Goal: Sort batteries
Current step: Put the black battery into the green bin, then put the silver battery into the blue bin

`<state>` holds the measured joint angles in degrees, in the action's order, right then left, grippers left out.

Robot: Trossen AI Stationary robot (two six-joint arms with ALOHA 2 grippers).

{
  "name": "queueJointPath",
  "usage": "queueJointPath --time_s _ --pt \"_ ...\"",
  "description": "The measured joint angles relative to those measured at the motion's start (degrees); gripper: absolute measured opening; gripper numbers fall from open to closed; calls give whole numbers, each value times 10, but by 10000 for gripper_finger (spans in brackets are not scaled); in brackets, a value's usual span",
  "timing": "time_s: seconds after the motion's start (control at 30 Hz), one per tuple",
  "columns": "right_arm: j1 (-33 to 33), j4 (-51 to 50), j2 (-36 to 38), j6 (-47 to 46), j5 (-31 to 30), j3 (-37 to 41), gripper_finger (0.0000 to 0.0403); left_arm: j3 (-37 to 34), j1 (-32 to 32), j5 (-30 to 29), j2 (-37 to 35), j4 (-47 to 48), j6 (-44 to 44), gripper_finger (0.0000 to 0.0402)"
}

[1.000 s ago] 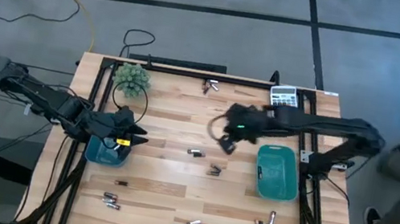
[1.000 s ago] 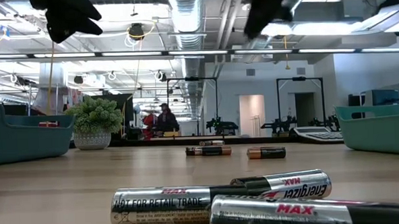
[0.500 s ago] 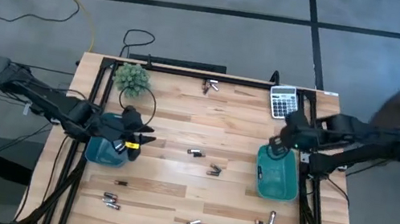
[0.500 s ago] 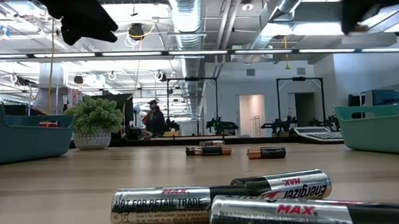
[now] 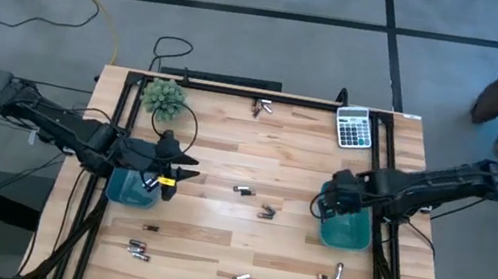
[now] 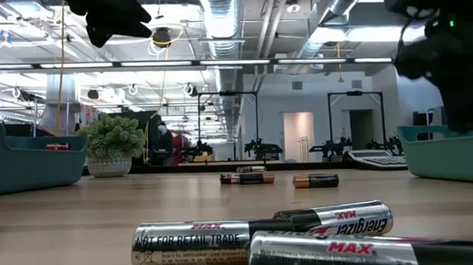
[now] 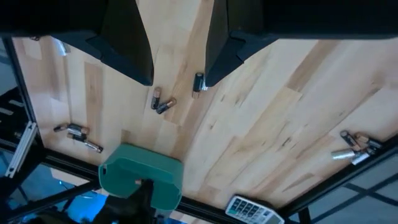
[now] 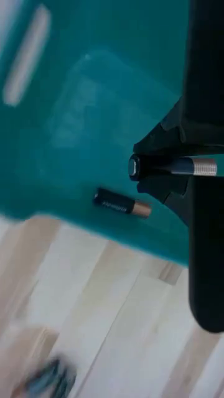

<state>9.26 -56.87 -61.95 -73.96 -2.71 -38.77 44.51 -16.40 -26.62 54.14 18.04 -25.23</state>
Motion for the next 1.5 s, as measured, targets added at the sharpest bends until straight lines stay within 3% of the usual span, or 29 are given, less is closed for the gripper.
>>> queueJointPath --time_s 0.5,0.83,0.97,1.37,1.5 --pt "0 60 -77 9 9 41 25 0 0 -5 4 0 21 128" --pt "-41 76 -82 49 18 55 26 0 0 -4 20 -10 9 106" --pt "-49 77 -81 59 19 55 46 7 0 7 48 -24 7 100" --pt "-38 75 -81 72 20 55 125 199 25 8 203 123 22 98" --pt "-27 66 -74 83 38 52 158 255 43 8 260 125 52 98"
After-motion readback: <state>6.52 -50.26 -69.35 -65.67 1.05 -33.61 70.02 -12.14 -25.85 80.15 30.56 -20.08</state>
